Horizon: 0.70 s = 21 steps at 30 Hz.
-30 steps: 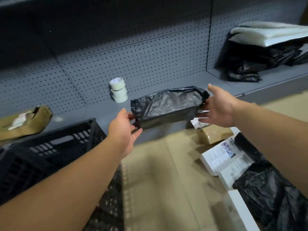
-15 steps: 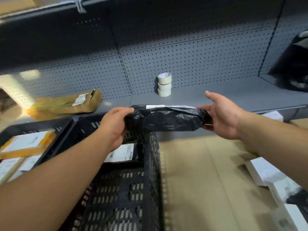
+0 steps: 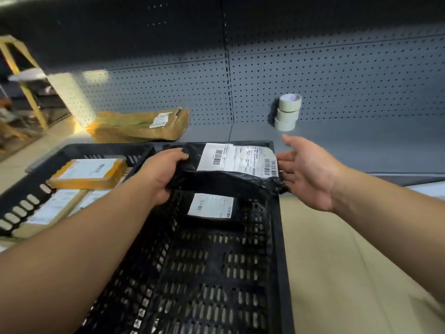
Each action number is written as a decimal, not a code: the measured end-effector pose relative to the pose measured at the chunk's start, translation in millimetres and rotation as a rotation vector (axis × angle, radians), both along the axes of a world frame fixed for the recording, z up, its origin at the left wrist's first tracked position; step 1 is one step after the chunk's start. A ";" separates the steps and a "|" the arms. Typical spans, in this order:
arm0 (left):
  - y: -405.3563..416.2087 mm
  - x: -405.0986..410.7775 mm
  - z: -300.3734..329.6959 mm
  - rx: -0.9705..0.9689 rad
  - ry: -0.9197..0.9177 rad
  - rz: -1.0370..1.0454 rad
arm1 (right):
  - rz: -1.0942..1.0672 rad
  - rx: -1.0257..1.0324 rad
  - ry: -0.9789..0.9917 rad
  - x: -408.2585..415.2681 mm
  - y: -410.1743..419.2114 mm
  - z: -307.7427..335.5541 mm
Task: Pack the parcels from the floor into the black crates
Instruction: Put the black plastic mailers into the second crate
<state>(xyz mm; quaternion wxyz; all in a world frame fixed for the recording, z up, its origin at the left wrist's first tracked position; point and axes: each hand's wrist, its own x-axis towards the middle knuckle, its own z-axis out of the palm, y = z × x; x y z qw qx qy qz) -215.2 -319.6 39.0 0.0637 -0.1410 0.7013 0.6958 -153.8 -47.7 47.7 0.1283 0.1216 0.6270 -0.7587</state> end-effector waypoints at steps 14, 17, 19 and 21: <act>-43.7 -18.5 -73.5 -0.664 -0.237 -0.223 | -0.016 0.344 -0.357 -47.6 -110.8 -76.2; -46.4 -21.7 -89.5 -0.682 -0.266 -0.253 | -0.028 0.385 -0.375 -50.5 -124.9 -96.8; -50.5 -23.8 -98.0 -0.683 -0.304 -0.257 | -0.032 0.399 -0.415 -55.0 -130.5 -108.8; -53.9 -24.0 -106.7 -0.664 -0.349 -0.268 | -0.027 0.375 -0.464 -56.9 -134.4 -117.9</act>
